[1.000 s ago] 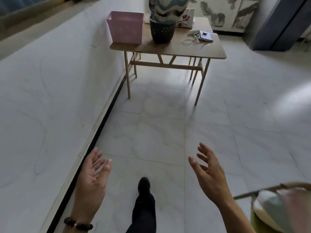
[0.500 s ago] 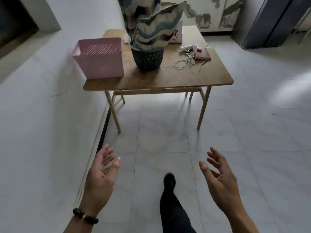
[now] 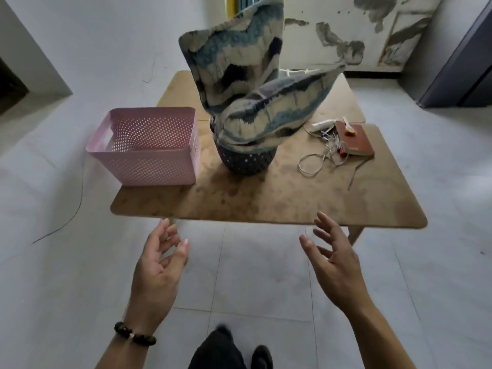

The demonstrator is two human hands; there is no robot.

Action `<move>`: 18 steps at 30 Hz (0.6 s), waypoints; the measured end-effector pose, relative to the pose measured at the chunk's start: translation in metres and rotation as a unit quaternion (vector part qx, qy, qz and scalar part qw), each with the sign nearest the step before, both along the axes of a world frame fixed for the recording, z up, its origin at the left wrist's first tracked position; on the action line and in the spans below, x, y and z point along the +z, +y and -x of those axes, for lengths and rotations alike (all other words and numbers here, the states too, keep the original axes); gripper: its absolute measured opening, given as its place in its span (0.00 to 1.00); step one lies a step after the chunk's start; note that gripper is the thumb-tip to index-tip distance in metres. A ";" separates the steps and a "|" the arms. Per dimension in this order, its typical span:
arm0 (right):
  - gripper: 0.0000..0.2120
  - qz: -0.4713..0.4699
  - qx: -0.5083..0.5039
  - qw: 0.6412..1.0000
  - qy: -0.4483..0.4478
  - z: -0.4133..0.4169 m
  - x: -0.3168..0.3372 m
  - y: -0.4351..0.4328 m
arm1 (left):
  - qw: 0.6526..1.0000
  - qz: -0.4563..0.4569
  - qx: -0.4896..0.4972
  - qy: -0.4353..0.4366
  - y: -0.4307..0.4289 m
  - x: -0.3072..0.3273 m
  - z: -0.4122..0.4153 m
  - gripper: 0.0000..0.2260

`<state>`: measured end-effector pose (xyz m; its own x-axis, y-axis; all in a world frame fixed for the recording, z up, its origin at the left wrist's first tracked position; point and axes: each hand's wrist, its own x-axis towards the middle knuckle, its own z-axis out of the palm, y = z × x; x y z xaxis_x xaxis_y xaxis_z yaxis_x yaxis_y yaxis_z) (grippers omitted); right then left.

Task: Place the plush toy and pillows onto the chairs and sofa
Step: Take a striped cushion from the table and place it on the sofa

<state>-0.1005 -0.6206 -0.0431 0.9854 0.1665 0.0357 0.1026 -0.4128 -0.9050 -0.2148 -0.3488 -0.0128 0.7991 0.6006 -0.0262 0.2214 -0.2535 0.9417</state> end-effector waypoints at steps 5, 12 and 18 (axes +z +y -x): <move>0.32 -0.015 0.007 1.000 -0.003 -0.102 -0.006 0.041 | 0.999 0.036 -0.010 -0.004 0.034 -0.021 -0.112 0.23; 0.66 0.011 -0.002 0.998 -0.064 -0.237 -0.006 0.112 | 0.970 -0.169 -0.159 -0.075 0.095 -0.021 -0.286 0.52; 0.80 -0.022 0.059 0.992 -0.113 -0.327 0.009 0.154 | 0.974 0.033 -0.194 -0.111 0.091 0.016 -0.396 0.26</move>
<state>0.2263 -0.4668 -0.0336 0.9252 0.2731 0.2636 0.3503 -0.3465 -0.8702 0.1816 -0.2576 0.0030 0.9560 0.2550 0.1448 -0.0897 -0.2156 0.9723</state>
